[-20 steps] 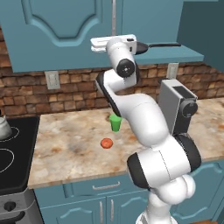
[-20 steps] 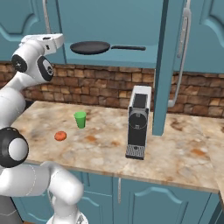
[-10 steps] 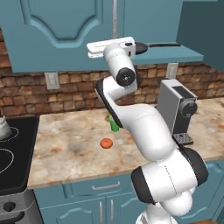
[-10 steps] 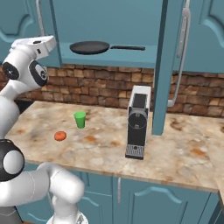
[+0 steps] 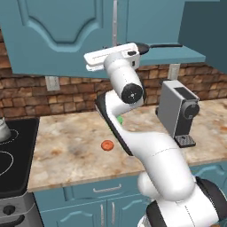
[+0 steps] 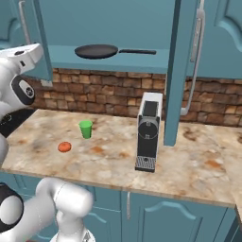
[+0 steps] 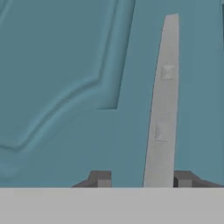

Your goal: Pick the pan from the cabinet and place it on the stove. Then turn on the stove burner for the pan.

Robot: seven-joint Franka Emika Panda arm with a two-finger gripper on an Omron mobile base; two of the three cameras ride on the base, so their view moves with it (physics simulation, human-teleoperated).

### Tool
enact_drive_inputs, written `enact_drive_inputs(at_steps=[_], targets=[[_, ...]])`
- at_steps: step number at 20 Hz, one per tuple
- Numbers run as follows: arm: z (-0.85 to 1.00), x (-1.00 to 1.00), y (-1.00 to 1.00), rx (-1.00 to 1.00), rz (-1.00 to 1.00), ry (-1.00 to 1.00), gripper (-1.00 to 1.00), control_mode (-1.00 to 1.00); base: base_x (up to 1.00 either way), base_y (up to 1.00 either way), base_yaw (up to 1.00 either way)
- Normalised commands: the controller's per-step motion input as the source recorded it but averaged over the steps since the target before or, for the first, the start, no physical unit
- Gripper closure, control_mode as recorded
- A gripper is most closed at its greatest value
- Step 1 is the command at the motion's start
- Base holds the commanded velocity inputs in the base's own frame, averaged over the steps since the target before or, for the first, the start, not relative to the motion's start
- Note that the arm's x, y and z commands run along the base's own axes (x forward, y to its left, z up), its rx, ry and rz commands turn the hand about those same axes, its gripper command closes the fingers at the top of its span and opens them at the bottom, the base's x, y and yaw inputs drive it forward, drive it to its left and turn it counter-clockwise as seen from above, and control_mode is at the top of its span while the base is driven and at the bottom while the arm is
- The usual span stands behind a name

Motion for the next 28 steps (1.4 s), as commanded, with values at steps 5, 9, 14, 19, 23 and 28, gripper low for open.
enact_drive_inputs(at_steps=[5, 9, 14, 19, 23, 28], targets=[[0.0, -1.0, 0.75, -0.02, 0.02, 0.0, 1.0, -1.0, 0.0, 0.0, 0.0], [0.0, -1.0, 0.74, -0.02, 0.02, 0.0, 1.0, -1.0, 0.0, 0.0, 0.0], [-0.02, -0.81, 0.66, -0.02, 0.09, 0.0, 1.0, -1.0, 0.0, 0.0, 0.0], [0.0, -0.53, 0.49, 0.01, 0.04, 0.0, -1.0, -1.0, 0.0, 0.0, 0.0], [0.01, -0.64, -0.14, 0.12, 0.02, -0.06, -1.0, -1.0, 0.0, 0.0, 0.0], [0.0, -1.0, -0.61, 0.19, 0.03, -0.15, -1.0, -1.0, 0.0, 0.0, 0.0]])
